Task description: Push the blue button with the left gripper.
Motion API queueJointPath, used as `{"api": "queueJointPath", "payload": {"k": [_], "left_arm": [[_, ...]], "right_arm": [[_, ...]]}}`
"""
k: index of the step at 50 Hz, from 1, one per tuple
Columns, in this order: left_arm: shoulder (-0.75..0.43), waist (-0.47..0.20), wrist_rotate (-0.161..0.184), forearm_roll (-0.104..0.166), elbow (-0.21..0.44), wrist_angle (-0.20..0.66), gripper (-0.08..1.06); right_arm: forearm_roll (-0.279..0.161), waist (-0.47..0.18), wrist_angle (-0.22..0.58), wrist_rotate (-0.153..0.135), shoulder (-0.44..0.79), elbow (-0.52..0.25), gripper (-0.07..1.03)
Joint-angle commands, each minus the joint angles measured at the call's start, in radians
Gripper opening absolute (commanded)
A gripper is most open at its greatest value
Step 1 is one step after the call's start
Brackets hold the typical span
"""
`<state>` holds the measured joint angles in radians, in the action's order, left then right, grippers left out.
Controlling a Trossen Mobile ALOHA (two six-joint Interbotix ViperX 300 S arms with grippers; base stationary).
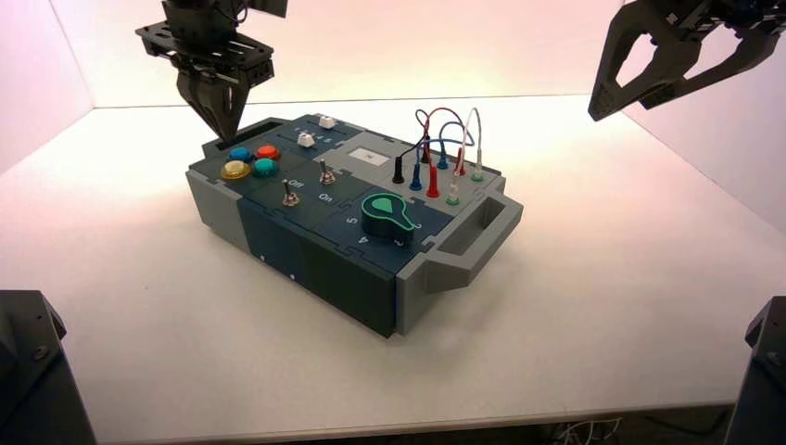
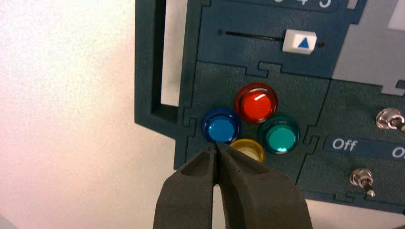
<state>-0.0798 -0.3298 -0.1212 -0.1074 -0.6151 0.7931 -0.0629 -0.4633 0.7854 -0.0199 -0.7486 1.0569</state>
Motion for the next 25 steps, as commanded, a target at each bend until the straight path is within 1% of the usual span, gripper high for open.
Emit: {"api": "queueJointPath", "payload": {"k": [1,25], "left_arm": [[-0.002,0.003,-0.006,0.005,0.031,-0.009,-0.03],[-0.081,0.003,-0.008,0.006,0.041,-0.009,-0.03]], "right_arm": [[-0.002,-0.002,-0.006,0.003,-0.002,-0.014,0.91],[-0.003,-0.003,-0.006,0.003,-0.002,-0.014,0.91]]}}
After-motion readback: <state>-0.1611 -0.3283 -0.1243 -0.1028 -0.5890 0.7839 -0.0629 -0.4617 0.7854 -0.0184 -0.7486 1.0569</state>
